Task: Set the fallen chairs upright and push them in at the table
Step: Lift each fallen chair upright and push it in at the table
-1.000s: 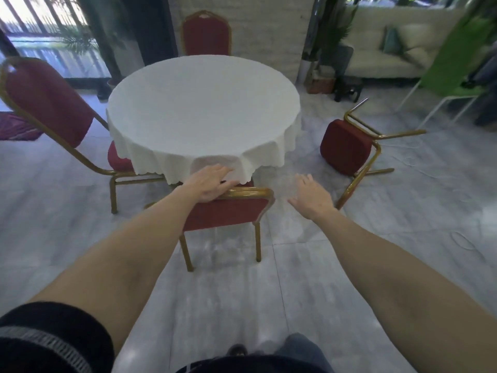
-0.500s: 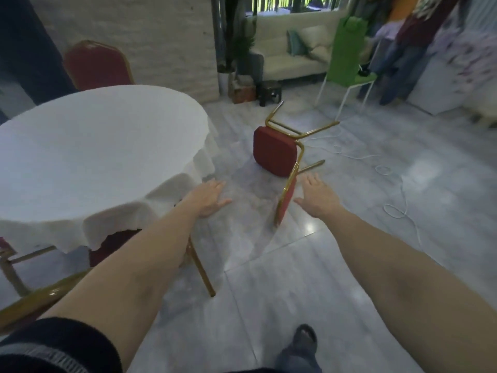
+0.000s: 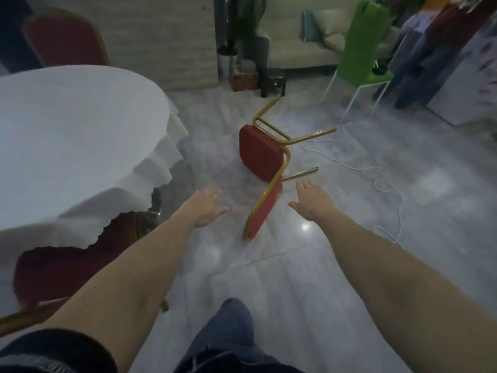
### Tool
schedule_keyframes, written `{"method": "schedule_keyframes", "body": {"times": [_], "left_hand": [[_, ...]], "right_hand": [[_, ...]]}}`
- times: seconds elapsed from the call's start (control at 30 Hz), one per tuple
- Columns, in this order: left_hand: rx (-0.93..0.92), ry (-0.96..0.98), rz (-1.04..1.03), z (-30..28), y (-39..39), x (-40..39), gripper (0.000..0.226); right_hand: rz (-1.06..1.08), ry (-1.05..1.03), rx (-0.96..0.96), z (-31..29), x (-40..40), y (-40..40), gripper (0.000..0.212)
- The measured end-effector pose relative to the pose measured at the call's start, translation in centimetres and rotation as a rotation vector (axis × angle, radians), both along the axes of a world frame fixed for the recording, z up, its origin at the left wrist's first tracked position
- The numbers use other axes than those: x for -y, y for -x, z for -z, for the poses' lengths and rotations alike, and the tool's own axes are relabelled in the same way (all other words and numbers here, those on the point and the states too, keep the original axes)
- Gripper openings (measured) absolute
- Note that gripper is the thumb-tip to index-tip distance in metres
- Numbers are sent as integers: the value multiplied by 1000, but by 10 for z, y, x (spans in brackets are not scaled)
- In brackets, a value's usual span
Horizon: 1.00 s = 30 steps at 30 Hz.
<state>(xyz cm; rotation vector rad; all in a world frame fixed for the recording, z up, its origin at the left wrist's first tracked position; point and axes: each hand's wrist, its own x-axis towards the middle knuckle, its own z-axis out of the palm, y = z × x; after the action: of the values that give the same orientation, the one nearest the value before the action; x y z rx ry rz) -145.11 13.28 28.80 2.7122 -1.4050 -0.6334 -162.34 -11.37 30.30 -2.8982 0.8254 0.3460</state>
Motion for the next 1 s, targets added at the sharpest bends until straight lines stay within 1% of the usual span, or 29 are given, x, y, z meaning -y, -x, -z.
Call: {"method": "schedule_keyframes", "body": {"times": [0.17,0.27,0.37,0.5,0.57,0.77,0.87,0.93,1.0], "left_hand": [[-23,-42,-57,40,-44,66,73],[-118,-90,-125,67,-74,107,76],[-185,-121,-166,82,-95,144,71],[-197,-158,-201,94,-119,186,70],[-229,-166,-238,102,-126,200,68],[-322,-154,-497,141,-126,230,67],[-332,-150,-611,175,-119,244,67],[-375,-138,-690,204,-114,254,67],[-388,-134,-734,238,-107,263,69]], "right_hand": [[-49,-27,-64,31,77,-52,69],[-104,-63,-130,54,124,-94,70],[-166,-60,-189,70,160,-132,69],[-243,-105,-230,89,199,-176,67],[-304,-115,-279,101,215,-197,69],[-576,-152,-398,154,255,-255,66],[-733,-126,-444,192,271,-282,62],[-794,-116,-490,224,280,-297,62],[-861,-87,-494,259,288,-305,62]]}}
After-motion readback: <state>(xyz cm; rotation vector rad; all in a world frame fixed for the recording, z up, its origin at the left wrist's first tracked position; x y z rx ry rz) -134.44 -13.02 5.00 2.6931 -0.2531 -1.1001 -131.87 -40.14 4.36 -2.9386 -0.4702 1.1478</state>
